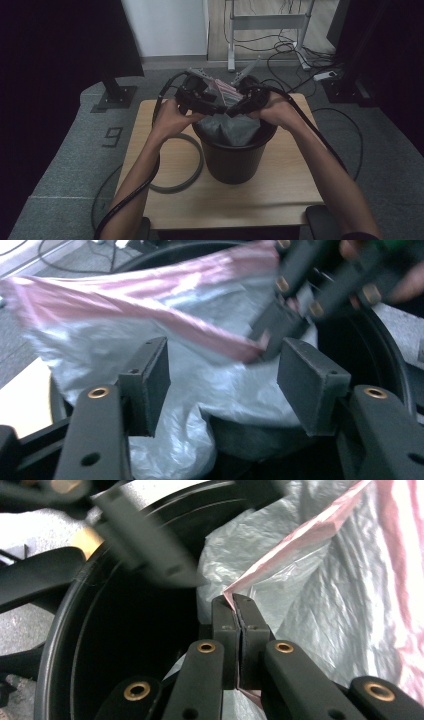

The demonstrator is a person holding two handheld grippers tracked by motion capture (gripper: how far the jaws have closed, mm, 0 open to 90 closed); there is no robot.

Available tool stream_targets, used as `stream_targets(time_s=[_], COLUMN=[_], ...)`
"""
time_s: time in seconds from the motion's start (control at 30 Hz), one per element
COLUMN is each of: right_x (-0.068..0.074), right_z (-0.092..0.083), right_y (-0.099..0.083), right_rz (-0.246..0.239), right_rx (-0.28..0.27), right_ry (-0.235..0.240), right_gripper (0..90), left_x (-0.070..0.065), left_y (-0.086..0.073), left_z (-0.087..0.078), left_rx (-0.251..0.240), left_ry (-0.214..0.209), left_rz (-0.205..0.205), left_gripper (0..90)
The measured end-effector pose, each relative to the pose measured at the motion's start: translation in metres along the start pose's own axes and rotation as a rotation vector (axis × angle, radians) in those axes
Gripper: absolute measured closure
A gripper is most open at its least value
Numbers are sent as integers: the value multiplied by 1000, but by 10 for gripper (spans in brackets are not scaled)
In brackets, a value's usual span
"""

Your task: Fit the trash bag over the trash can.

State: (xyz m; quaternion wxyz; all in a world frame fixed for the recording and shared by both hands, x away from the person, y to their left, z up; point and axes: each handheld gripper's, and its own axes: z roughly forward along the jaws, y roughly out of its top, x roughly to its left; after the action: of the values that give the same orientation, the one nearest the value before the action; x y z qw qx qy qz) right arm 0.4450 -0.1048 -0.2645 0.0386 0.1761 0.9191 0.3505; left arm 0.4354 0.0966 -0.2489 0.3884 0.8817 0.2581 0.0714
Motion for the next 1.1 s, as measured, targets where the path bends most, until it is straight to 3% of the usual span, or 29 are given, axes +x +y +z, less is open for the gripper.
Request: stream_targets(time_s=[0.1, 0.23, 0.37, 0.4, 0.53, 0.63, 0.67, 0.77, 0.8, 0.9, 0.97, 1.03, 1.07, 1.1], right_x=[5, 9, 11, 11, 12, 11, 9, 5, 1, -4, -11, -14, -20, -20], right_z=[3, 6, 10, 12, 15, 14, 8, -2, -15, -26, -35, -36, -35, -35], right_y=[2, 3, 4, 4, 3, 3, 3, 3, 2, 2, 2, 1, -2, -2], right_rz=[-14, -28, -33, -35, -37, -33, -17, -4, 8, 31, 69, 86, 117, 117], right_rx=[3, 8, 17, 20, 30, 33, 15, -10, -37, -63, -69, -65, -36, -36], right_ry=[13, 20, 25, 24, 25, 25, 30, 34, 15, -7, -103, -129, -192, -192], right_gripper=[873, 872, 873, 873, 863, 794, 728, 657, 606, 573, 523, 502, 459, 459], left_x=[3, 3, 3, 2, -1, -1, 0, 3, 4, 4, 3, 2, 2, 2], left_y=[5, 7, 7, 7, 6, 5, 4, -1, -3, -6, -8, -9, -10, -10], left_z=[4, 14, 23, 25, 28, 27, 26, 21, 20, 19, 19, 18, 16, 16], left_rx=[15, 73, 130, 144, 160, 166, 166, 160, 152, 151, 147, 145, 138, 138], left_ry=[4, 42, 12, 9, 3, 20, 19, 23, 22, 14, 9, 4, 8, 8], left_rz=[-39, -82, -139, -147, -144, -139, -141, -146, -152, -146, -141, -135, -132, -132], left_gripper=[414, 447, 582, 676, 873, 894, 895, 895, 896, 895, 895, 895, 895, 895])
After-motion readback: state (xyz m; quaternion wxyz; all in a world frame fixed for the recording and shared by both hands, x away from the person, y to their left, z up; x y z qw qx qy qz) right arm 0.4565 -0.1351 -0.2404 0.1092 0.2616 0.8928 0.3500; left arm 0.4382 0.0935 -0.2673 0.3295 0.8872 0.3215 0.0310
